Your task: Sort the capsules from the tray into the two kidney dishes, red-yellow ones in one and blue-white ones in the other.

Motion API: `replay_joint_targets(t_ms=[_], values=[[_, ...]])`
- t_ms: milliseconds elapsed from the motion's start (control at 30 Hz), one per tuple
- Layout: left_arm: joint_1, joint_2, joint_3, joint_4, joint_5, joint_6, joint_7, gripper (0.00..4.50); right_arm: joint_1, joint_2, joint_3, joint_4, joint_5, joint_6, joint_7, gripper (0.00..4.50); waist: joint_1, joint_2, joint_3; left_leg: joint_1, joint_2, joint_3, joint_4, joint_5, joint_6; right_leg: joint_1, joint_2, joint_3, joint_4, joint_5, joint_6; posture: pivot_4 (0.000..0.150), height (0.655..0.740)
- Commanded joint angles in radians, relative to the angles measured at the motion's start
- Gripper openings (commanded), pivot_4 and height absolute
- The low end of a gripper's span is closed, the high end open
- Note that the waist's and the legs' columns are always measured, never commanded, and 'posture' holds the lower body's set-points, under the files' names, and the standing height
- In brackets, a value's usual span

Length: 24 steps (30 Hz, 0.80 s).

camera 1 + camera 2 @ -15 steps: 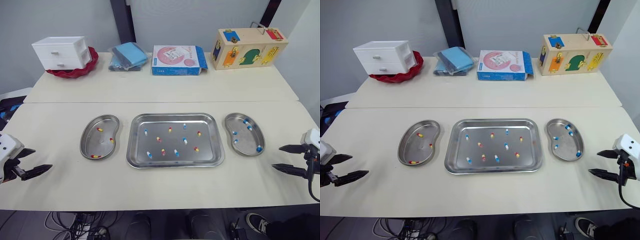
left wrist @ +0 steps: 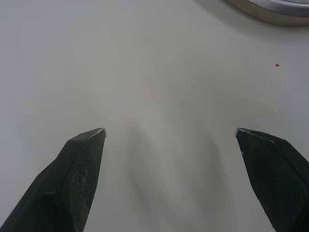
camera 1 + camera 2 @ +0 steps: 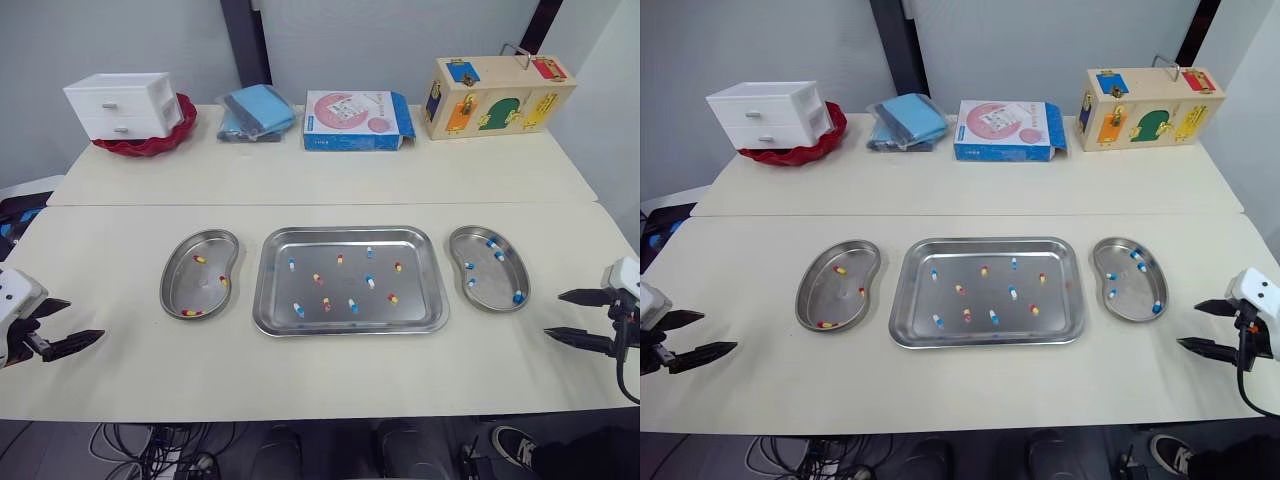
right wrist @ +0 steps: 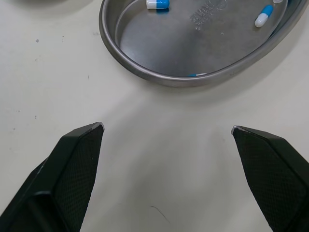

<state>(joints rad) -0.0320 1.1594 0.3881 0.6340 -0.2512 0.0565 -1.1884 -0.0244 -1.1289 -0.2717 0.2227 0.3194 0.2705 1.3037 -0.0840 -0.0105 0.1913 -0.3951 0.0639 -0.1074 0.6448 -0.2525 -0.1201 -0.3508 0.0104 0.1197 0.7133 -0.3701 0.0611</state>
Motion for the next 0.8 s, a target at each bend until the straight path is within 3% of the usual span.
replay_joint_targets(t_ms=[33,567,800], values=[[-0.004,0.006,0.023,-0.013,-0.008,-0.003,0.006,4.46,-0.012,-0.008,-0.016,0.003,-0.002,-0.012,-0.003,4.50,0.000,0.000,0.000,0.000,0.000,0.000,0.000,0.000,0.000,0.000,0.000,0.000,0.000,0.000,0.000,0.150,0.7400],[0.021,0.000,0.034,-0.053,-0.025,0.012,-0.013,4.46,-0.002,-0.008,-0.025,0.011,-0.006,-0.014,0.005,4.50,0.000,0.000,0.000,0.000,0.000,0.000,0.000,0.000,0.000,0.000,0.000,0.000,0.000,0.000,0.000,0.150,0.7400],[0.300,-0.080,0.176,-0.399,-0.195,0.109,-0.173,4.46,-0.014,-0.032,-0.024,0.045,-0.016,-0.028,0.029,4.50,-0.001,0.000,0.000,0.000,0.001,0.003,-0.001,0.000,0.000,-0.001,0.000,0.002,0.000,0.000,0.000,0.150,0.7400]])
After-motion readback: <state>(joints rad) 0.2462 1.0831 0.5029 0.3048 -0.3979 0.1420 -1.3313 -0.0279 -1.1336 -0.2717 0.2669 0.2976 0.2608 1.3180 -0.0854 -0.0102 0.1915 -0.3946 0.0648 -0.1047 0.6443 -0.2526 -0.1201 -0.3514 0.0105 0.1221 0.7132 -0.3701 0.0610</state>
